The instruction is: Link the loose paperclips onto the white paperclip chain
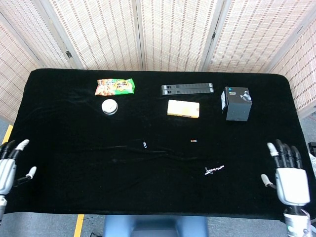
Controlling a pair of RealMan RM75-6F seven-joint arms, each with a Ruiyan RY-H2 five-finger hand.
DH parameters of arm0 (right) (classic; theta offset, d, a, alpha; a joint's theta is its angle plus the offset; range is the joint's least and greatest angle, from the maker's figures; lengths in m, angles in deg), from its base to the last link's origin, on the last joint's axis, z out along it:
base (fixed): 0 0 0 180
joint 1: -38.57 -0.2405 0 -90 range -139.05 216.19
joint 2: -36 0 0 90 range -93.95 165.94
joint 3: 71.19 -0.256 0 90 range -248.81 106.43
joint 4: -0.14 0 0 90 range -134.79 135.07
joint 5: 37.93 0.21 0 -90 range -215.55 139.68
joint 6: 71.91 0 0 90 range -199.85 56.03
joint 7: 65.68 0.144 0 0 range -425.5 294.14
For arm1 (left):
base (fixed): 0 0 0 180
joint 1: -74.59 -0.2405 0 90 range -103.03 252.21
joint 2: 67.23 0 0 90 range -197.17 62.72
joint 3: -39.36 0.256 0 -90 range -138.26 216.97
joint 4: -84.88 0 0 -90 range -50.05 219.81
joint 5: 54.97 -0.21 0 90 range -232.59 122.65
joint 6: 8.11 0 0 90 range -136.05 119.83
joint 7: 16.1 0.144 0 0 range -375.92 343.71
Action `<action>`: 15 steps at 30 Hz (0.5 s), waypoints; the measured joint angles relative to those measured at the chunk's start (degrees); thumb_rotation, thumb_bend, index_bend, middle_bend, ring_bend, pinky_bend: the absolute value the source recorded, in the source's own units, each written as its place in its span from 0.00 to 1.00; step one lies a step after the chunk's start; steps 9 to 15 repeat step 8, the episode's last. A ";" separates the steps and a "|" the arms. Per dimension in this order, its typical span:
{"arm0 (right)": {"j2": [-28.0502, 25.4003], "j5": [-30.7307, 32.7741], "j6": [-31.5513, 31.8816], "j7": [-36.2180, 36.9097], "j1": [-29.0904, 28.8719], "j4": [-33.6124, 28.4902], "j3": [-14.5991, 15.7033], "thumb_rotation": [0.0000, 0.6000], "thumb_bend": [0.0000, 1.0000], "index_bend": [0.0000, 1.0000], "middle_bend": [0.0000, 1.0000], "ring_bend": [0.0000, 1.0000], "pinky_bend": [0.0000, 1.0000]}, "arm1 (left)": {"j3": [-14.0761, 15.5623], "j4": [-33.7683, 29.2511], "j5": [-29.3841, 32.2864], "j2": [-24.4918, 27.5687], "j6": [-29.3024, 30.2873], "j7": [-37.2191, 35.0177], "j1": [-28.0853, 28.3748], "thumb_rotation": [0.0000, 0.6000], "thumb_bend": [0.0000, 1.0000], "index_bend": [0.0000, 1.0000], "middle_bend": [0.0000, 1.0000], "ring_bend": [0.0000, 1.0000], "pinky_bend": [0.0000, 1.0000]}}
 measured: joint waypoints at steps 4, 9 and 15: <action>-1.16 -0.84 0.60 6.87 1.71 2.40 -0.21 1.00 0.22 0.00 0.00 0.00 0.00 | 0.46 -1.42 -0.58 -1.55 0.57 5.10 0.35 1.00 0.37 0.11 0.25 0.09 0.00; -2.21 -1.93 0.08 10.10 2.99 4.04 -0.40 1.00 0.22 0.00 0.00 0.00 0.00 | 0.54 -2.24 -0.45 -2.59 0.82 7.12 0.80 1.00 0.37 0.10 0.25 0.09 0.00; -2.21 -1.93 0.08 10.10 2.99 4.04 -0.40 1.00 0.22 0.00 0.00 0.00 0.00 | 0.54 -2.24 -0.45 -2.59 0.82 7.12 0.80 1.00 0.37 0.10 0.25 0.09 0.00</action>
